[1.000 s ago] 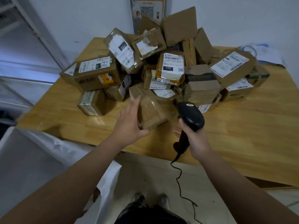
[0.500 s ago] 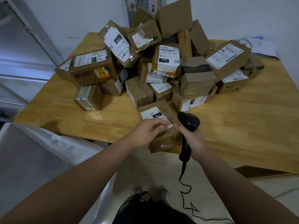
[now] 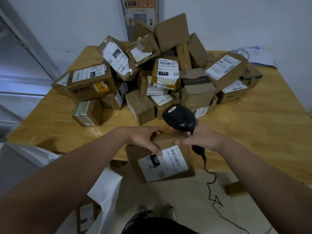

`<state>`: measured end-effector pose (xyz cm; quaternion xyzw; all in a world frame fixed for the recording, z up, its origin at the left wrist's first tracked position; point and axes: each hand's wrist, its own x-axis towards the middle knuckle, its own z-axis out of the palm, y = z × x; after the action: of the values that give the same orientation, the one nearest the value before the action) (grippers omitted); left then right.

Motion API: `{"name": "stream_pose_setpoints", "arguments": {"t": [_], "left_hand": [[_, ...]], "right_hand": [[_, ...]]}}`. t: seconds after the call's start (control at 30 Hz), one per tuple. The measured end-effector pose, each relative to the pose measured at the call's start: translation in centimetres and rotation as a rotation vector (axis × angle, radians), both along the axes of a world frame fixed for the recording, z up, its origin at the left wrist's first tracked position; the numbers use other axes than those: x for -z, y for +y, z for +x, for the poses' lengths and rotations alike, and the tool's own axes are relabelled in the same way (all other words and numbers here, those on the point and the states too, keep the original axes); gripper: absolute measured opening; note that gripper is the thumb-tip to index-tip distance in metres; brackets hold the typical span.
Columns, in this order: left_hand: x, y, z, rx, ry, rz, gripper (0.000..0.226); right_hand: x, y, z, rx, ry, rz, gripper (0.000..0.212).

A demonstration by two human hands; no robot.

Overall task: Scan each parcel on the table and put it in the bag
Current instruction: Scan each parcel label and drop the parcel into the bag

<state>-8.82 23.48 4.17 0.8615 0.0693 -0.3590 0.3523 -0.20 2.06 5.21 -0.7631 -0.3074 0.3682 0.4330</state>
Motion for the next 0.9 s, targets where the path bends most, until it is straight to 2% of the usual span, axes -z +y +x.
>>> {"name": "stream_pose_setpoints", "arguments": {"t": [0.1,0.2,0.3,0.37,0.43,0.53,0.63,0.7,0.73,0.77,0.83,0.9], "left_hand": [[0.5,0.9,-0.8,-0.349,-0.163,-0.057,0.094],[1.4,1.7,-1.9,-0.825,-0.344,-0.329,0.084],[2.0,1.3,-2.2,-1.094,-0.498,-0.509,0.075],[2.2,0.7,-1.9,-1.135,-0.534,-0.573,0.082],[2.4,0.0,-1.8,-1.111,-0.504,-0.646,0.091],[2.4,0.1,-1.9,-1.071,-0.47,-0.724,0.081],[2.2,1.1,-2.1,-1.021,-0.506,-0.562,0.09],[1.7,1.7,-2.2,-1.044,-0.559,-0.461,0.062],[1.7,2.0,-2.2,-1.05,-0.573,-0.436,0.052],[1.7,2.3,-2.3,-1.055,-0.581,-0.424,0.049],[2.0,2.8,-2.5,-1.033,-0.575,-0.405,0.054],[2.5,3.1,-2.7,-1.017,-0.56,-0.371,0.061]], "right_hand": [[0.0,-0.1,0.5,0.286,0.105,0.193,0.022],[0.7,-0.2,0.6,0.536,0.143,0.296,0.02],[1.4,0.4,0.0,0.592,0.231,0.318,0.022],[1.6,1.4,-0.8,0.566,0.279,0.324,0.031],[1.7,2.6,-1.4,0.596,0.284,0.338,0.027],[1.8,3.5,-1.8,0.658,0.236,0.348,0.026],[1.4,3.5,-1.6,0.647,0.195,0.342,0.028],[1.0,3.6,-1.5,0.62,0.104,0.31,0.023],[0.6,3.6,-1.5,0.596,0.065,0.293,0.014],[0.2,3.8,-1.6,0.562,0.035,0.276,0.01],[-0.5,4.0,-1.9,0.481,0.003,0.236,0.031],[-1.5,4.3,-2.6,0.438,-0.015,0.221,0.032]]}}
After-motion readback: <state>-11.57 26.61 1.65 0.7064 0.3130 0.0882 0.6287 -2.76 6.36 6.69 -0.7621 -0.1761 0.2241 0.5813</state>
